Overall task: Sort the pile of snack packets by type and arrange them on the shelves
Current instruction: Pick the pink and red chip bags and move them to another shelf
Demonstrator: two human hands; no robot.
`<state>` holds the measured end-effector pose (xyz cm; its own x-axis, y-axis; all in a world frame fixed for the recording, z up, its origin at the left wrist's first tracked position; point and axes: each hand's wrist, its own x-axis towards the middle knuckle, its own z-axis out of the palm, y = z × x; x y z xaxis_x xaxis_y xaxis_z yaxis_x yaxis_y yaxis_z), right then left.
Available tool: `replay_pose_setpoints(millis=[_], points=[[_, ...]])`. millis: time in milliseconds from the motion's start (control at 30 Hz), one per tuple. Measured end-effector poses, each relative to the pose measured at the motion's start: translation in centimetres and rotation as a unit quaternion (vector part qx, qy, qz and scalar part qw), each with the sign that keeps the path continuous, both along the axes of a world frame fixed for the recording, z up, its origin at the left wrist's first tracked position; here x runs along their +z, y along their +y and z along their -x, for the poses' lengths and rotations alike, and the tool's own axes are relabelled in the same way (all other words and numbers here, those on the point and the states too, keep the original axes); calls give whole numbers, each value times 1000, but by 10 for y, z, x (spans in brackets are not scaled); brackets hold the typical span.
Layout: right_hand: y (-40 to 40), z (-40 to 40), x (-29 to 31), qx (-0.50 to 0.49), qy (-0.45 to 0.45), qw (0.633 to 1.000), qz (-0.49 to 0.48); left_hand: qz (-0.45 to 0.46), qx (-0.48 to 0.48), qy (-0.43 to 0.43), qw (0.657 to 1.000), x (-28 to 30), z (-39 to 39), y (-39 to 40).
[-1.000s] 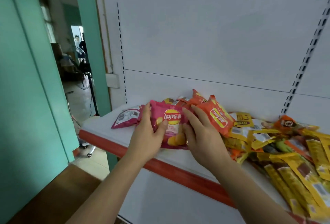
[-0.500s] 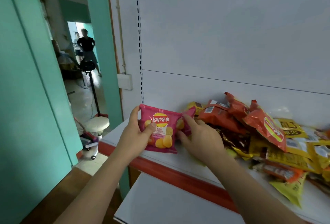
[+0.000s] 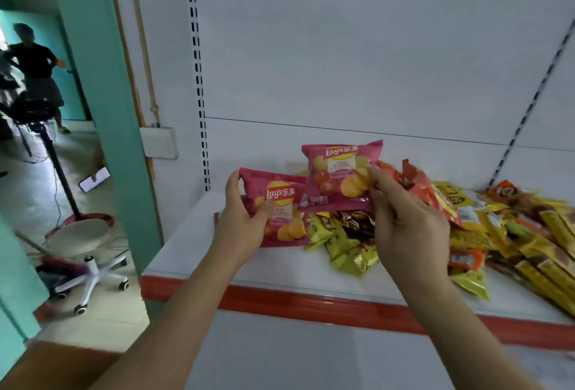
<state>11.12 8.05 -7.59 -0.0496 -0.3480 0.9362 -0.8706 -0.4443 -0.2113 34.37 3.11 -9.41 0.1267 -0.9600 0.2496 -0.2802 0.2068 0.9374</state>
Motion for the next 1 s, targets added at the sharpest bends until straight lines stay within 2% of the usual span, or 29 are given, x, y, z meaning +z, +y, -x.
replay_pose_setpoints(millis=[100,200,300,400,600,667,733,767,833,900,1000], points=[[2,-14,-19,47,30,998,-32,0,-40,20,999,9,20,1],[-2,-15,-31,66,33,996,-43,-30,-74,104,991,14,26,2],[-6,-18,-33,49,78,995,-33,-44,-119,166,978,19,21,1],[-11,-28,-36,57,99,992,-52,-30,-144,128,981,23,18,2],[-20,-41,-35,113,105,985,-70,10,-87,93,992,19,-6,-8],[-23,-47,-36,123,66,985,-102,24,-68,92,993,18,-16,-9],[-31,-52,-38,87,-9,985,-150,36,-44,100,993,16,-28,-11],[-37,-54,-40,67,-14,982,-178,36,-33,106,993,16,-35,-12],[-54,-67,-48,50,75,969,-231,34,-10,126,991,15,-47,-14],[-65,-84,-54,76,182,938,-285,35,14,136,990,15,-57,-14],[-79,-105,-52,73,257,889,-372,36,49,121,991,15,-68,-16]])
